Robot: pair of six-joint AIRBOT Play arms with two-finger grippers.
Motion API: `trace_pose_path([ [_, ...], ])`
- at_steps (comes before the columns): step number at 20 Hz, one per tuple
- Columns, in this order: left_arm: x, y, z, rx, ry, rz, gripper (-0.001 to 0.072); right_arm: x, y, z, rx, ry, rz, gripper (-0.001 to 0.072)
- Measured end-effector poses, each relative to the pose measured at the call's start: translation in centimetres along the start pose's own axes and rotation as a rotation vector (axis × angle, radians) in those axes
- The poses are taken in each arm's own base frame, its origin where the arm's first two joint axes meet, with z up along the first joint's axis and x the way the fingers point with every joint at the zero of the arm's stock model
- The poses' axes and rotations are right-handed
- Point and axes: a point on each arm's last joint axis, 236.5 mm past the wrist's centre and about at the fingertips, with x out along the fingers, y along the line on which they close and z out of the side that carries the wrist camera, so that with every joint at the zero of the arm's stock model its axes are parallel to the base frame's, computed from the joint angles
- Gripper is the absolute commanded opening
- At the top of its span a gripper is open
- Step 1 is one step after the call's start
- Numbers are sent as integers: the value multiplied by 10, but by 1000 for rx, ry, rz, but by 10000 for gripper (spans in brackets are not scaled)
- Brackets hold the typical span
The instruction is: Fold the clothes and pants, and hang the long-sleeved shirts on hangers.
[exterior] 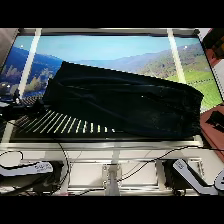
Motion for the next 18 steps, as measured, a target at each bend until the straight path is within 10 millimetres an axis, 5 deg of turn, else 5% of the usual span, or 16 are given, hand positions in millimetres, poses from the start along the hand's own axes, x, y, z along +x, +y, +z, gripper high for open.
trace_pose_path([
  [2,11,-3,5,30,-47,32,296,-5,0,1,-1,-20,-5,450],
  [4,20,-5,15,71,-106,73,24,-12,1,2,0,-47,-12,448],
  [11,29,-34,21,204,-175,98,24,-37,8,-15,35,-144,-31,447],
  [15,15,-51,29,237,-227,83,23,-15,14,-57,85,-108,-23,409],
  [18,11,-56,32,248,-245,78,24,9,18,-90,167,-52,-14,462],
])
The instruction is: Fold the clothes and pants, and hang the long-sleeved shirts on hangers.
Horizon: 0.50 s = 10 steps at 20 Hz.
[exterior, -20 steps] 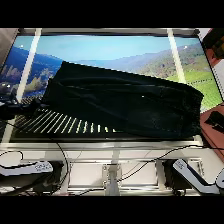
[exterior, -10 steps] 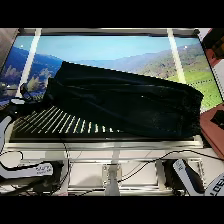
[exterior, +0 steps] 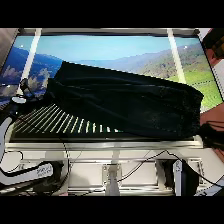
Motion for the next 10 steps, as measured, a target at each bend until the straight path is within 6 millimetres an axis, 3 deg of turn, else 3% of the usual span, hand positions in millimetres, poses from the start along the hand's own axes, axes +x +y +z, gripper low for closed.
trace_pose_path([
  [3,-1,-2,2,3,-8,-2,25,15,-1,-12,108,18,1,489],
  [10,-1,-4,2,8,-10,-4,25,47,-8,5,321,10,-7,477],
])
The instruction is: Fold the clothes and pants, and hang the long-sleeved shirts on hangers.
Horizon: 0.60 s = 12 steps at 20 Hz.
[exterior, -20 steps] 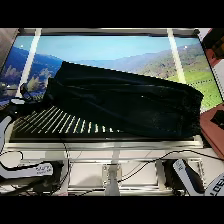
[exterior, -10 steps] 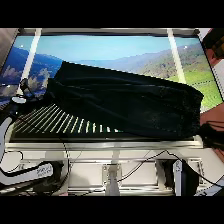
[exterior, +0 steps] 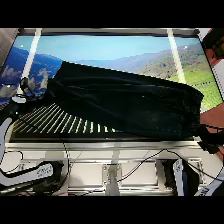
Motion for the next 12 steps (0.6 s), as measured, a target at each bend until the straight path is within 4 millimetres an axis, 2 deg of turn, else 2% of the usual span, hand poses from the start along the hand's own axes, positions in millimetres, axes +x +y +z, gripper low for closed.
trace_pose_path([
  [2,0,0,0,0,0,0,25,12,3,7,35,5,8,447],
  [6,0,0,0,-2,1,-1,24,36,18,24,105,1,70,438],
  [8,0,-1,0,-3,2,-3,25,47,21,30,127,1,82,337],
  [9,0,-1,0,-3,2,-3,25,52,22,33,133,-4,87,241],
  [10,0,-1,-1,-3,2,-3,25,56,23,35,133,-3,88,104],
  [11,0,-1,-1,-3,3,-4,24,58,23,37,133,-7,90,40],
  [12,0,-1,-1,-3,6,-5,24,59,23,37,131,-7,92,40],
])
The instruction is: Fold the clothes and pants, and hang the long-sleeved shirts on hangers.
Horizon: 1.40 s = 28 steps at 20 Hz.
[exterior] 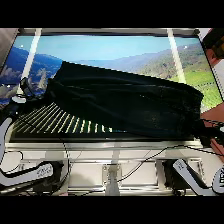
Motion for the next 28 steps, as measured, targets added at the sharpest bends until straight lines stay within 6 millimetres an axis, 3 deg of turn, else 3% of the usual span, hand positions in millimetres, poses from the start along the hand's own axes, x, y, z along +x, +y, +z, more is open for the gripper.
trace_pose_path([
  [3,-4,-3,1,7,-3,-6,23,-9,5,2,-59,-9,13,40],
  [6,-20,-8,11,62,-38,0,22,-40,7,0,-176,-10,-5,40],
  [11,-71,-21,38,170,-150,40,21,-108,4,-10,-357,-15,-59,39],
  [14,-102,-19,49,205,-209,99,20,-138,-3,-17,-426,-17,-104,39],
  [20,-128,-9,66,228,-294,187,19,-154,-3,-29,-459,8,-103,38],
  [24,-141,-9,106,200,-464,200,17,-154,31,-27,-454,-29,39,38],
  [28,-123,-13,143,138,-516,181,17,-150,70,-4,-377,-113,180,38],
])
